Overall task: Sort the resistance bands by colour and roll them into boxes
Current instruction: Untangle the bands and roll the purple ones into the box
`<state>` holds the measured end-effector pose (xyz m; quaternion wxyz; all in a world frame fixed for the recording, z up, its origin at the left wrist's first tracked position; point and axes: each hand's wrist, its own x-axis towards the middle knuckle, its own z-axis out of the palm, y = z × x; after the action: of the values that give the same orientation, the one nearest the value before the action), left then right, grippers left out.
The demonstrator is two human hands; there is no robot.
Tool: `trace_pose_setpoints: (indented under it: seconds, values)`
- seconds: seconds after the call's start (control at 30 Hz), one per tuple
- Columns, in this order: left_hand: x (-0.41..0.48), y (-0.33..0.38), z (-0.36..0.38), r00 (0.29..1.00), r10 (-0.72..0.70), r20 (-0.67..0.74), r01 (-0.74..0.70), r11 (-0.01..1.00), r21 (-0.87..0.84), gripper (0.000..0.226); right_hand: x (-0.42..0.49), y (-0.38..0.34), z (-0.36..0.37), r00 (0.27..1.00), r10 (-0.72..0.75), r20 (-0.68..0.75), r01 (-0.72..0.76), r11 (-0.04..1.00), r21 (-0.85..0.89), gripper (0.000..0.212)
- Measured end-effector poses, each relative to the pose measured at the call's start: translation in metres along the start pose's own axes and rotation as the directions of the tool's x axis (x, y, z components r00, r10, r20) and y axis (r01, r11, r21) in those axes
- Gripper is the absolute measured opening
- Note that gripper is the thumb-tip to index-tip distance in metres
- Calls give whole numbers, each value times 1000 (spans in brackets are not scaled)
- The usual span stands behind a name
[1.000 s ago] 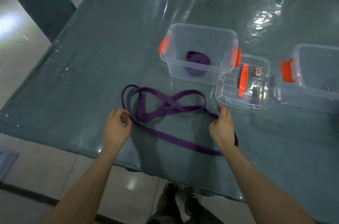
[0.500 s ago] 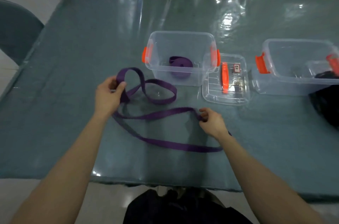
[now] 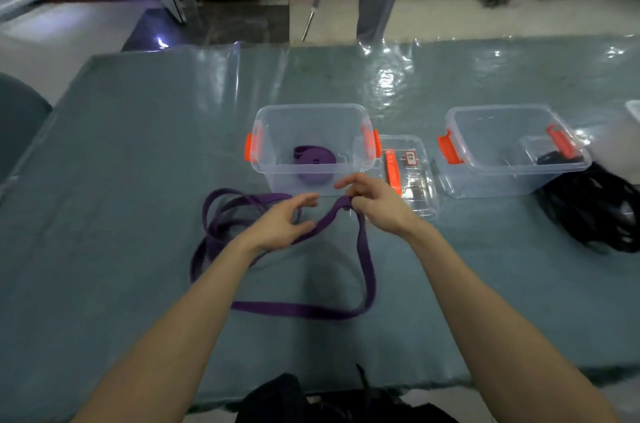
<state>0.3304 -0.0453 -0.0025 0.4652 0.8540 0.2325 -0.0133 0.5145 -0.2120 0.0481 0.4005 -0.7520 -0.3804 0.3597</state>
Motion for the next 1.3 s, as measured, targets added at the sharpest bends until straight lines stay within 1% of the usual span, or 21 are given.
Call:
trace_pose_setpoints:
  seconds: [0.07,0.1,0.17,0.23,0.3,0.37,0.43,0.5,0.57,0.6,0.67,0.7,0.77,0.83,0.9,0.93,0.97,1.03,1.17,1.2,1.3]
  values:
    - [7,17,-13,995,42,92,-28,988,-150,29,2,-33,-17,998,-63,18,63,998,6,49]
    - [9,26,-22,994,67,90,-44,971,-233,19,3,-50,-26,995,-97,26,98,995,-2,50]
    - [11,43,-41,995,100,2,-92,919,-384,11,4,-86,-44,981,-188,51,190,981,-26,50]
    - [11,57,-62,986,130,-106,-165,867,-471,7,7,-122,-61,952,-297,74,303,948,-94,47]
    - [10,71,-85,969,181,-169,-241,848,-472,8,10,-157,-74,921,-382,75,388,884,-262,47]
    - [8,84,-104,950,242,-199,-308,841,-446,8,11,-189,-78,893,-439,98,442,820,-364,51]
    - [8,95,-116,934,280,-223,-353,824,-443,15,9,-214,-75,864,-480,153,497,766,-406,51]
    - [8,101,-122,915,313,-257,-401,784,-474,16,9,-231,-69,840,-511,182,537,730,-423,51]
    - [7,104,-123,890,304,-339,-444,746,-496,14,9,-237,-65,820,-557,135,557,718,-418,55]
    - [6,105,-124,868,267,-418,-458,754,-470,13,10,-235,-65,809,-582,81,559,718,-415,57]
    - [5,104,-128,773,200,-601,-467,821,-327,21,12,-226,-66,800,-599,-26,534,731,-425,59]
    - [4,103,-130,714,201,-671,-453,863,-223,22,14,-220,-65,802,-595,-47,518,733,-441,58]
    - [0,100,-134,616,278,-737,-422,906,-12,17,19,-213,-58,808,-588,-34,499,714,-491,62]
    - [-8,102,-140,532,371,-761,-406,901,155,13,24,-215,-50,803,-594,-48,479,692,-540,65]
    - [-14,105,-149,456,446,-770,-386,879,281,13,28,-226,-45,756,-650,-75,505,653,-564,49]
    - [-16,108,-156,423,466,-777,-367,872,323,14,29,-235,-43,730,-679,-75,528,630,-569,42]
    - [-19,110,-163,389,476,-789,-343,870,355,16,28,-244,-43,708,-703,-63,553,608,-570,41]
    - [-25,117,-179,307,486,-819,-287,867,407,17,25,-266,-42,666,-745,-32,591,553,-587,44]
    - [-42,136,-209,132,536,-834,-189,839,510,16,19,-312,-41,535,-845,19,647,395,-652,38]
    - [-48,142,-216,106,541,-834,-164,837,522,20,17,-324,-39,511,-859,30,650,363,-668,38]
    - [-75,165,-241,48,567,-823,-79,823,562,45,6,-363,-35,442,-895,59,656,278,-702,40]
